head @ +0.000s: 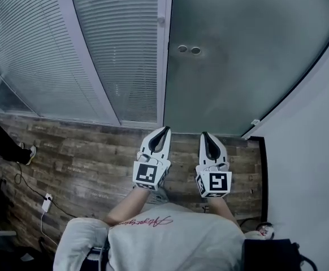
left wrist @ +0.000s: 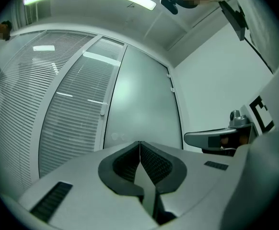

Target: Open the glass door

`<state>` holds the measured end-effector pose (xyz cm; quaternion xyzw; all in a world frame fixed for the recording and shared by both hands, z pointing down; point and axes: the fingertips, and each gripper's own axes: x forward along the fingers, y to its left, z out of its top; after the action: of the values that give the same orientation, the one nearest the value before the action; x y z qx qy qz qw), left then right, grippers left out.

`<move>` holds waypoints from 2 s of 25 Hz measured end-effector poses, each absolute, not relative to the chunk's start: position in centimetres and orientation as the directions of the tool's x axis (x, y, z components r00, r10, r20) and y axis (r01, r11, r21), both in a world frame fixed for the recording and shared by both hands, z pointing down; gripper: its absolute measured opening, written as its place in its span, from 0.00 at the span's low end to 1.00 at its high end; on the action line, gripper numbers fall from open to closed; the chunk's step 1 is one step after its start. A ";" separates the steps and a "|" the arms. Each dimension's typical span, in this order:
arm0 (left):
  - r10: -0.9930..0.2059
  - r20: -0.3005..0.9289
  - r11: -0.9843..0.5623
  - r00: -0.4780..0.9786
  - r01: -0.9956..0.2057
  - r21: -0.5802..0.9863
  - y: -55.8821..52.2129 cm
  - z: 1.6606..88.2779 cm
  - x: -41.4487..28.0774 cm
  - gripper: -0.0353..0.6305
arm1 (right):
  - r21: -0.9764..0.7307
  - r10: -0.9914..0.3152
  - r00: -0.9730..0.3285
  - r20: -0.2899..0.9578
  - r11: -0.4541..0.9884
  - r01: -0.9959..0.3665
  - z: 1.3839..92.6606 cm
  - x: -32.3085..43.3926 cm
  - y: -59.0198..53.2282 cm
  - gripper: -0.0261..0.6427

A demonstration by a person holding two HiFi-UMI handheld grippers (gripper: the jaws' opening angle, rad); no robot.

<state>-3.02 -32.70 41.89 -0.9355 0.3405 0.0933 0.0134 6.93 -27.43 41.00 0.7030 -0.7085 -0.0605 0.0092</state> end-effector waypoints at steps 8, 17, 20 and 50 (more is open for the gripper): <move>-0.607 -0.186 -0.789 0.772 -0.614 0.027 -43.0 41.3 -0.3 0.08 | 0.088 -0.996 0.033 -0.083 -0.040 -0.995 40.3 9.8 -37.8 0.06; -0.593 -0.172 -0.800 0.787 -0.600 0.016 -52.0 42.0 2.7 0.08 | 0.087 -0.994 0.084 -0.067 -0.090 -0.992 39.9 13.3 -48.1 0.06; -0.597 -0.170 -0.797 0.784 -0.604 0.017 -52.7 42.0 2.9 0.08 | 0.087 -0.994 0.094 -0.064 -0.099 -0.991 39.5 14.2 -50.1 0.07; -0.812 -0.122 -0.577 0.571 -0.816 0.016 -54.6 42.7 -7.6 0.08 | 0.033 -0.968 0.249 0.020 -0.248 -0.968 41.1 19.7 -68.7 0.25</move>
<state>-7.63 -54.58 42.70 -0.8861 0.4593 0.0580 0.0213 19.67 -68.69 41.06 0.7899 -0.6129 -0.0022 0.0194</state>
